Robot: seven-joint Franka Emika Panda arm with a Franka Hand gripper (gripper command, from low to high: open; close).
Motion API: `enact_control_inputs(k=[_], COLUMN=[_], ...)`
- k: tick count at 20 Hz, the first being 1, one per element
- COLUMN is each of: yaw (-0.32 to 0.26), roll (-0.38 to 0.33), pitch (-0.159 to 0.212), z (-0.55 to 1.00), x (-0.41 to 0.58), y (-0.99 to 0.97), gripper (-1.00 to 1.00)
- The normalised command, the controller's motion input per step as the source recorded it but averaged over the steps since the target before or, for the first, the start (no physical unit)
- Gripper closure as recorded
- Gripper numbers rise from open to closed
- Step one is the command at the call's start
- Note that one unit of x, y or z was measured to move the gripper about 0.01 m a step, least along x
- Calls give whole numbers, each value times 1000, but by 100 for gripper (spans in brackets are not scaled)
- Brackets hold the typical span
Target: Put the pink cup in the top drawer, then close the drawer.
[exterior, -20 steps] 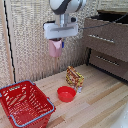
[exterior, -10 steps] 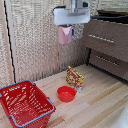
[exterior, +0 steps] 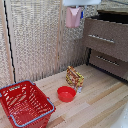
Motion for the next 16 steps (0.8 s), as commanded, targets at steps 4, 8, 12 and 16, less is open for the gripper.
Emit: enact_control_inputs(k=[4,8,12,16], yaw=[-111,-88,-13,10], roll=[-2,10,24,5], pitch=[154,171,122,40], z=[646,704,749,758], x=[181,97,164,115], y=[-731,-829,-839,-796], gripper=[100,100,100,100])
